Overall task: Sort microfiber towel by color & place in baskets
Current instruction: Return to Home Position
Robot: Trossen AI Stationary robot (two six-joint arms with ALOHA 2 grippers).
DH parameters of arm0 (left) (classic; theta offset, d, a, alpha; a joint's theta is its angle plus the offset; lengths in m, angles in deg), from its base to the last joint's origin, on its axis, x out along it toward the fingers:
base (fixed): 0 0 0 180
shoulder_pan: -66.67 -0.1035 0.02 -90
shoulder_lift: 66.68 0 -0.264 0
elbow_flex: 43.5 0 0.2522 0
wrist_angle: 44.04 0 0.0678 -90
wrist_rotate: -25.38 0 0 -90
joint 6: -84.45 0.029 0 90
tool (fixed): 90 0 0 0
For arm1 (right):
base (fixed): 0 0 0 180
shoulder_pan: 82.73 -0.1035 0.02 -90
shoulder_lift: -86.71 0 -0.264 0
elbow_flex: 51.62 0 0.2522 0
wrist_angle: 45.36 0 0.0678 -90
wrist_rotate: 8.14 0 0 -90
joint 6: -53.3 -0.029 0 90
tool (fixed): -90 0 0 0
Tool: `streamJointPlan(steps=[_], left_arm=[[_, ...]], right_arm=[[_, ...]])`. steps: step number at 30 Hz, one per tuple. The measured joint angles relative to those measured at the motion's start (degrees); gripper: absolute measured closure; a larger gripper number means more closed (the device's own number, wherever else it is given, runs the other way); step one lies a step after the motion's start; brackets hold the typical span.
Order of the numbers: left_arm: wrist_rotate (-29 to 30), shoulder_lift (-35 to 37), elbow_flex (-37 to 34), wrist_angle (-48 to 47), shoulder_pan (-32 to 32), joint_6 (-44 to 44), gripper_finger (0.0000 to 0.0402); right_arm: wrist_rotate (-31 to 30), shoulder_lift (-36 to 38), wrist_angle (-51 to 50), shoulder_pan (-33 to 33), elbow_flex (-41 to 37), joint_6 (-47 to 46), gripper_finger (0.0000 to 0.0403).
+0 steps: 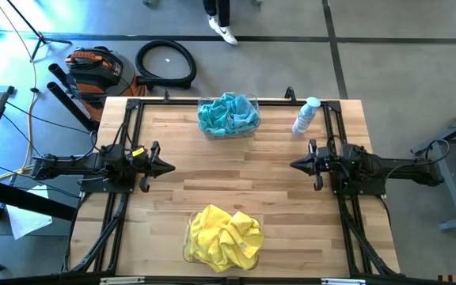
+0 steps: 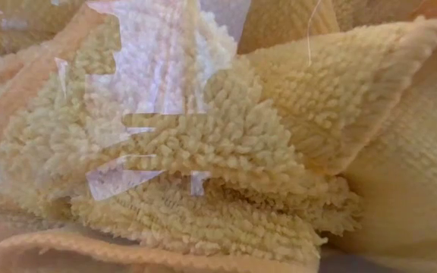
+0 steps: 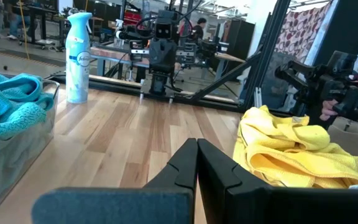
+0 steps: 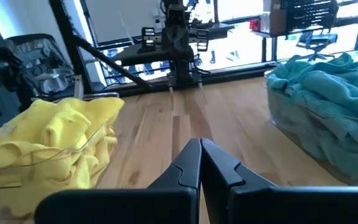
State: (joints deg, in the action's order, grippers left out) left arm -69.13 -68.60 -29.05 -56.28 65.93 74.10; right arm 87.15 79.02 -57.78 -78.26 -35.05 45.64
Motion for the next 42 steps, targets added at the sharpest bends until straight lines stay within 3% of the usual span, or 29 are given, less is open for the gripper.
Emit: streamJointPlan(steps=[18,30,42], left_arm=[[0.0,0.0,0.0,-0.02,0.0,-0.01,0.0401],[0.0,0.0,0.0,-0.02,0.0,-0.01,0.0402],[0.0,0.0,0.0,-0.02,0.01,-0.01,0.0401]], right_arm=[[-0.78,6.38,-6.23,0.0,0.0,0.55,0.0403],[0.78,7.0,-6.15,-0.03,0.0,-1.26,0.0403],[-1.61,6.98,-6.34,-0.02,0.0,3.2,0.0403]])
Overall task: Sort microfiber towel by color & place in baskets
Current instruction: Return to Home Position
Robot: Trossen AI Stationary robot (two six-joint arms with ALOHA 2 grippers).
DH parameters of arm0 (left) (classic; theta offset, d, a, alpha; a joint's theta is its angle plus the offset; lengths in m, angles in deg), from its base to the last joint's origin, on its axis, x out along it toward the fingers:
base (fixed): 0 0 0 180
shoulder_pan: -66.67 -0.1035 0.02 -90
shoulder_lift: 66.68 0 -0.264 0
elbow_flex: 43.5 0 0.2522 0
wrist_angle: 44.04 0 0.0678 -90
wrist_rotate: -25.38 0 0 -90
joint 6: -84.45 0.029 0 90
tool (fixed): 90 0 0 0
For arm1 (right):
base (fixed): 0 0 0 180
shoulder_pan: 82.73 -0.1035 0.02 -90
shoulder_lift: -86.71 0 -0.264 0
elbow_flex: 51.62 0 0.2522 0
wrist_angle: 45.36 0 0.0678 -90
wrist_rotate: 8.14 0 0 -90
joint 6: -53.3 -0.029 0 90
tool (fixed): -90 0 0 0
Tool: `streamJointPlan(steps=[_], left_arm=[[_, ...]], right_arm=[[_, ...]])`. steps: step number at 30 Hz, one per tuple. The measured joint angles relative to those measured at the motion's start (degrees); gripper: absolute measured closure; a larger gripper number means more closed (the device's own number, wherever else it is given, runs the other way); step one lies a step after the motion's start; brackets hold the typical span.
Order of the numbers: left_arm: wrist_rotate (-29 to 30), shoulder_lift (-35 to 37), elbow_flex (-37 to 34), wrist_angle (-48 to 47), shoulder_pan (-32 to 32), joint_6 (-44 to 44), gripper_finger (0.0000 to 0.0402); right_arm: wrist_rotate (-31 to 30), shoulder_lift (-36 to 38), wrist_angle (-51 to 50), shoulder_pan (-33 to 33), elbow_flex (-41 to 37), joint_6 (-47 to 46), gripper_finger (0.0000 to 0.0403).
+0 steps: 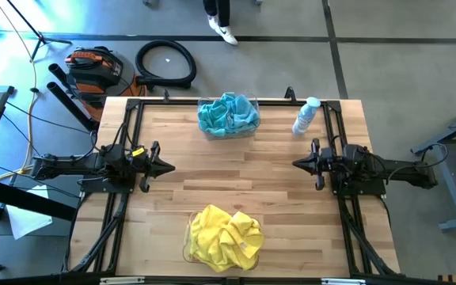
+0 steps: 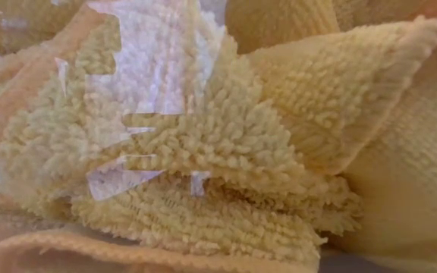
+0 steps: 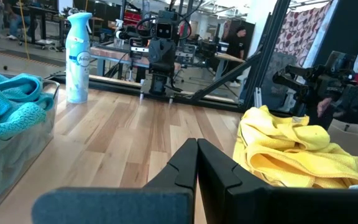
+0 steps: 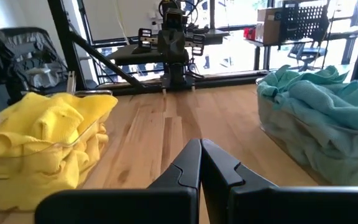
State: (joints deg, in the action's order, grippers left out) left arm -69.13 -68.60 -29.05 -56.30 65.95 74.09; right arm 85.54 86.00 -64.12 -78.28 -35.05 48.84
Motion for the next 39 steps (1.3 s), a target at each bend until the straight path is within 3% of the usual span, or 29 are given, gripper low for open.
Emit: streamJointPlan(steps=[39], left_arm=[[0.0,0.0,0.02,0.01,-0.01,0.01,0.0401]], right_arm=[[0.22,-0.02,-0.03,0.0,0.02,1.92,0.0402]])
